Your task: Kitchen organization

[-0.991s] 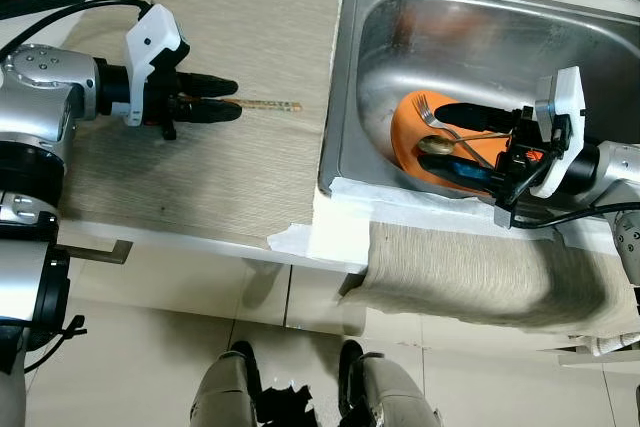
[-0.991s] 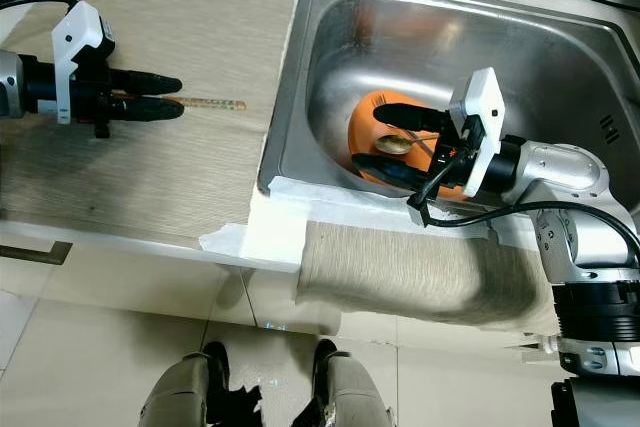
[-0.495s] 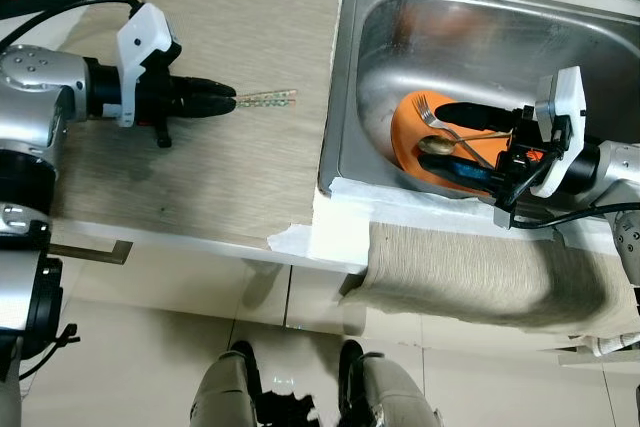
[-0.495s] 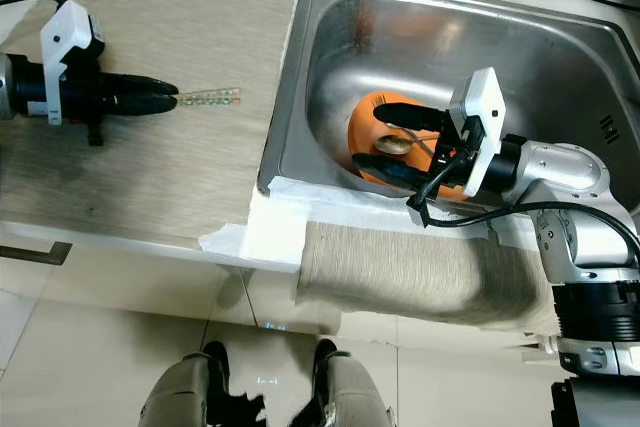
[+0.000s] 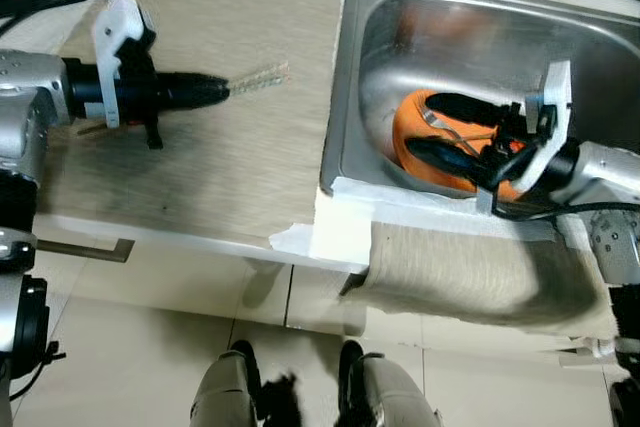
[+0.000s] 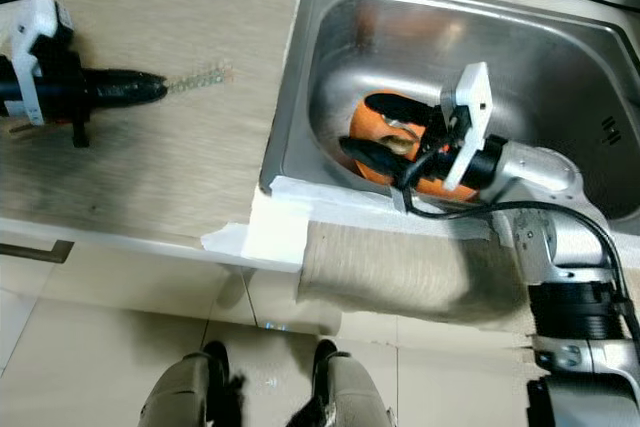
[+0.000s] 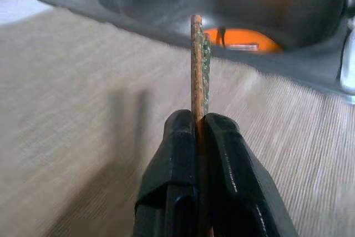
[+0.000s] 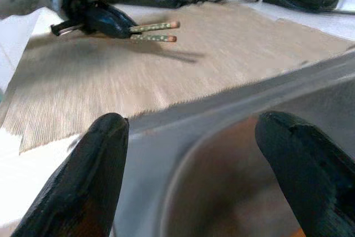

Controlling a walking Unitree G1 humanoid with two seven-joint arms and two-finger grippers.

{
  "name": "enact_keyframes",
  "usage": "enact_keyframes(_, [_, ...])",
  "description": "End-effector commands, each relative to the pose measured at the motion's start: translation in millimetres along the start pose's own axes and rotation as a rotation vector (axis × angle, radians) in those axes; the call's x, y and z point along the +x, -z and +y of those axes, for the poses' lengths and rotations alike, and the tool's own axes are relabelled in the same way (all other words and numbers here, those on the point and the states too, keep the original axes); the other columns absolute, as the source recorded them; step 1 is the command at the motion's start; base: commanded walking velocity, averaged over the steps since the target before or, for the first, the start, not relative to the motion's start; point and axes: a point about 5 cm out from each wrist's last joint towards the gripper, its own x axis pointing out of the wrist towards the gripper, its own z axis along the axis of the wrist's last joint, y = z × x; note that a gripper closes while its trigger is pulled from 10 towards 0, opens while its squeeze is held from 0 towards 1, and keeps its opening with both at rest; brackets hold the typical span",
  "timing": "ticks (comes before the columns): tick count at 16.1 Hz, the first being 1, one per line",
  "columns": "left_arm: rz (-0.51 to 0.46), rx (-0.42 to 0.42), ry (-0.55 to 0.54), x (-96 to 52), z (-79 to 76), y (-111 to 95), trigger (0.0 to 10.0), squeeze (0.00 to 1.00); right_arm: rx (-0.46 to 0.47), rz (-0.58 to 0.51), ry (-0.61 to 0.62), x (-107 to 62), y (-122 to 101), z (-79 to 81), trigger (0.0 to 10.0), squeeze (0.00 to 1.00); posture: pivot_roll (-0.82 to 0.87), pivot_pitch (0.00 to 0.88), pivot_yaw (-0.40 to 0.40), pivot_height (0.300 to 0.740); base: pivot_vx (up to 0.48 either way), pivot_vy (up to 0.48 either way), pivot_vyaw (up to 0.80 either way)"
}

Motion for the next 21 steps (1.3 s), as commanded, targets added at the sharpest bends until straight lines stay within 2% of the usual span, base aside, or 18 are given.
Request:
enact_keyframes(1, [-0.085, 0.042, -0.018, 1.4, 0.6, -33.3, 0.0, 0.0, 0.048, -0.103, 0.071, 5.1, -12.7, -7.4, 10.0, 1.0, -0.12, 0.206, -0.103, 0.74, 0.0, 0.0, 0.0])
enact_keyframes(3, [-0.175, 0.006, -0.003, 10.4, -5.7, -54.1, 0.0, 0.0, 0.222, -0.28, 0.042, 25.3, -25.2, -0.6, 10.0, 1.0, -0.12, 0.201, -0.1, 0.74, 0.0, 0.0, 0.0])
enact_keyframes(4, [-0.196, -0.021, 0.016, 15.0, -10.4, -57.6, 0.0, 0.0, 0.258, -0.3, 0.005, 29.4, -25.4, 4.6, 10.0, 1.0, -0.12, 0.202, -0.102, 0.74, 0.0, 0.0, 0.0])
enact_keyframes(6, [-0.233, -0.015, 0.084, 31.5, -31.4, -62.8, 0.0, 0.0, 0.338, -0.338, -0.077, 37.0, -24.4, 17.0, 10.0, 1.0, -0.12, 0.199, -0.101, 0.74, 0.0, 0.0, 0.0])
enact_keyframes(8, [-0.276, -0.005, 0.103, 39.9, -42.9, -67.3, 0.0, 0.0, 0.374, -0.366, -0.092, 41.7, -25.4, 22.3, 10.0, 1.0, -0.12, 0.198, -0.1, 0.74, 0.0, 0.0, 0.0])
enact_keyframes(10, [-0.298, -0.034, 0.152, 44.3, -60.7, -69.5, 0.0, 0.0, 0.448, -0.409, -0.147, 47.2, -30.4, 35.6, 10.0, 1.0, -0.12, 0.201, -0.1, 0.74, 0.0, 0.0, 0.0])
enact_keyframes(13, [-0.309, -0.042, 0.216, 44.7, -73.8, -70.7, 0.0, 0.0, 0.48, -0.403, -0.186, 50.5, -30.6, 45.7, 10.0, 1.0, -0.12, 0.201, -0.098, 0.74, 0.0, 0.0, 0.0])
enact_keyframes(15, [-0.337, -0.067, 0.285, 43.6, -85.5, -74.1, 0.0, 0.0, 0.495, -0.394, -0.151, 54.3, -28.1, 45.0, 10.0, 0.27, -0.12, 0.201, -0.096, 0.74, 0.0, 0.0, 0.0])
enact_keyframes(16, [-0.342, -0.09, 0.34, 45.7, -98.0, -73.2, 0.0, 0.0, 0.522, -0.403, -0.141, 57.2, -27.7, 47.3, 10.0, 0.0, -0.12, 0.202, -0.097, 0.74, 0.0, 0.0, 0.0])
enact_keyframes(17, [-0.339, -0.094, 0.349, 47.0, -100.6, -71.7, 0.0, 0.0, 0.526, -0.406, -0.141, 57.8, -27.5, 48.2, 10.0, 0.0, -0.11, 0.2, -0.096, 0.74, 0.0, 0.0, 0.0])
enact_keyframes(19, [-0.337, -0.106, 0.353, 48.2, -105.2, -70.5, 0.0, 0.0, 0.55, -0.429, -0.127, 58.3, -28.8, 49.7, 1.1, 0.0, -0.12, 0.205, -0.094, 0.74, 0.0, 0.0, 0.0])
enact_keyframes(20, [-0.34, -0.108, 0.352, 47.9, -105.6, -71.2, 0.0, 0.0, 0.553, -0.433, -0.121, 57.9, -29.4, 49.5, 0.0, 0.0, -0.12, 0.206, -0.095, 0.74, 0.0, 0.0, 0.0])
enact_keyframes(21, [-0.343, -0.111, 0.349, 47.8, -104.9, -71.8, 0.0, 0.0, 0.552, -0.434, -0.12, 57.5, -29.6, 49.4, 0.0, 0.0, -0.12, 0.204, -0.095, 0.74, 0.0, 0.0, 0.0])
